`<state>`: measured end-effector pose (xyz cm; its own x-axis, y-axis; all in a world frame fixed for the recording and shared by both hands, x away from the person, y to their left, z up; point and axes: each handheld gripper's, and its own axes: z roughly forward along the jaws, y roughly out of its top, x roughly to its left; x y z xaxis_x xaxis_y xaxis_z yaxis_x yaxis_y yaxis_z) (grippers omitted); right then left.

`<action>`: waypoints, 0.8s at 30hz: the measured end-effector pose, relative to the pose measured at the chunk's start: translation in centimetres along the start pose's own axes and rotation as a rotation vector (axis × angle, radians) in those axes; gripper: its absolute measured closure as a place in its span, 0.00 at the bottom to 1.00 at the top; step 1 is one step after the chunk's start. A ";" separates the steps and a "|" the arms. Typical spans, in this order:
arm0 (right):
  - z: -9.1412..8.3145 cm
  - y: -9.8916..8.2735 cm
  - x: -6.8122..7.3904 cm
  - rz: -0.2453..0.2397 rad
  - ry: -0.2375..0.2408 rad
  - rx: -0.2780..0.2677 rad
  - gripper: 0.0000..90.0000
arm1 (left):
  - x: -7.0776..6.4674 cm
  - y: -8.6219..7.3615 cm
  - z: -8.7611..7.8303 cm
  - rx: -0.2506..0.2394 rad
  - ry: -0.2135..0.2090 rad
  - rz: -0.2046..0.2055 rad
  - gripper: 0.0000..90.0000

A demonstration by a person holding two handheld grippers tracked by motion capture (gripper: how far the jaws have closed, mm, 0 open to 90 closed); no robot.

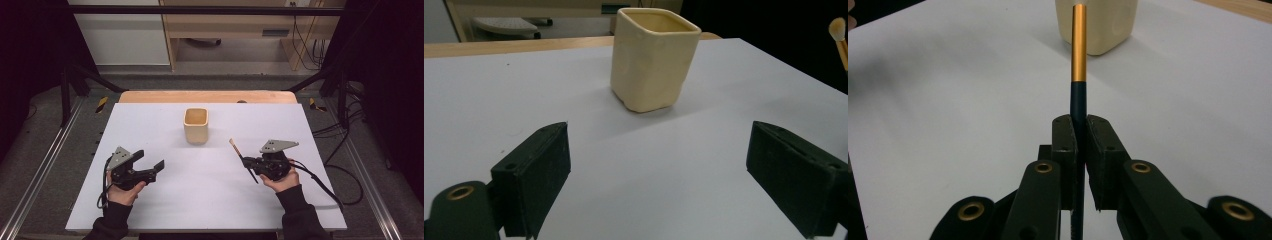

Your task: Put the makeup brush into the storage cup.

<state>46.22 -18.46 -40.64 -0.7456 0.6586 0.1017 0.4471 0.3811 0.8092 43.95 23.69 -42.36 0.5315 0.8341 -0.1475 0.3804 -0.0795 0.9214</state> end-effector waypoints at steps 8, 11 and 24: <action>0.4 -0.3 0.8 -0.004 0.039 -0.068 0.92 | -1.6 0.5 0.9 -0.018 -0.040 -0.022 0.11; 0.4 -0.4 0.8 -0.008 0.048 -0.077 0.92 | -2.0 0.8 1.0 -0.031 -0.051 -0.034 0.11; 1.1 -0.6 1.6 -0.006 0.077 -0.123 0.92 | -3.9 1.8 2.2 -0.051 -0.082 -0.034 0.12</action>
<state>45.32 -16.94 -41.60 -0.7862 0.6027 0.1369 0.3818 0.2994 0.8744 44.22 19.08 -40.96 0.5800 0.7881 -0.2062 0.3616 -0.0222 0.9321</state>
